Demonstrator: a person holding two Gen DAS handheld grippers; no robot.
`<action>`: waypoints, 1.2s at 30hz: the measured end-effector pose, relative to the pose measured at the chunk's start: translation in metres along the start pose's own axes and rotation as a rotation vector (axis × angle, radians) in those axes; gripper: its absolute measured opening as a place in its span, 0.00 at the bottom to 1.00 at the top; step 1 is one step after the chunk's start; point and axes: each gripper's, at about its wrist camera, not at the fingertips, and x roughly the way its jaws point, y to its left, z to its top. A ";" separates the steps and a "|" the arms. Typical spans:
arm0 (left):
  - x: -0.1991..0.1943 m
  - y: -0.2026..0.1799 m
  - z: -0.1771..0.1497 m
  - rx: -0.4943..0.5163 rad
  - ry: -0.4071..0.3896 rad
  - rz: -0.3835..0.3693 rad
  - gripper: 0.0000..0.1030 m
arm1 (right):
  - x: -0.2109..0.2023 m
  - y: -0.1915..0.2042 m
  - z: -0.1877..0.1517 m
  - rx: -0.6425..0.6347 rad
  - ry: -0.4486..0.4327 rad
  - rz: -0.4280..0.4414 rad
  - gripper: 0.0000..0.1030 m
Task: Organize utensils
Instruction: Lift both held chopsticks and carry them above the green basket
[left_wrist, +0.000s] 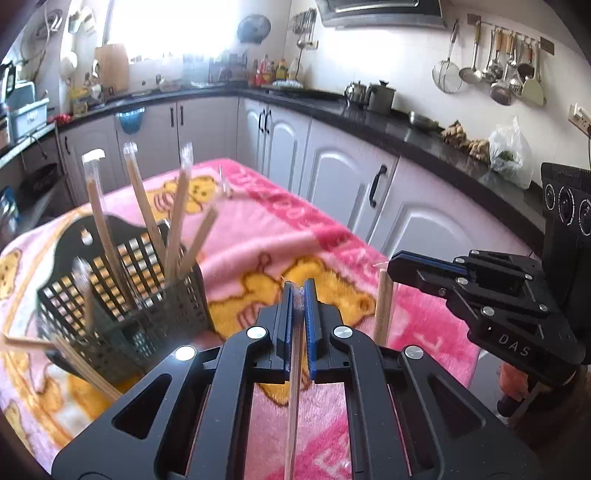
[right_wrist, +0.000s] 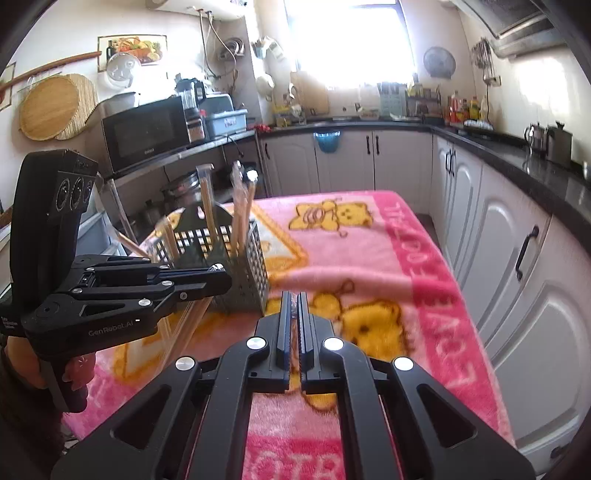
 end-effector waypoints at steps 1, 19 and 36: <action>-0.004 0.000 0.003 0.000 -0.012 0.000 0.03 | -0.003 0.001 0.004 -0.005 -0.010 0.000 0.03; -0.053 0.003 0.056 0.004 -0.185 0.011 0.03 | -0.034 0.022 0.047 -0.065 -0.136 -0.005 0.02; -0.112 0.039 0.113 -0.059 -0.366 0.065 0.03 | -0.046 0.049 0.106 -0.125 -0.244 0.063 0.02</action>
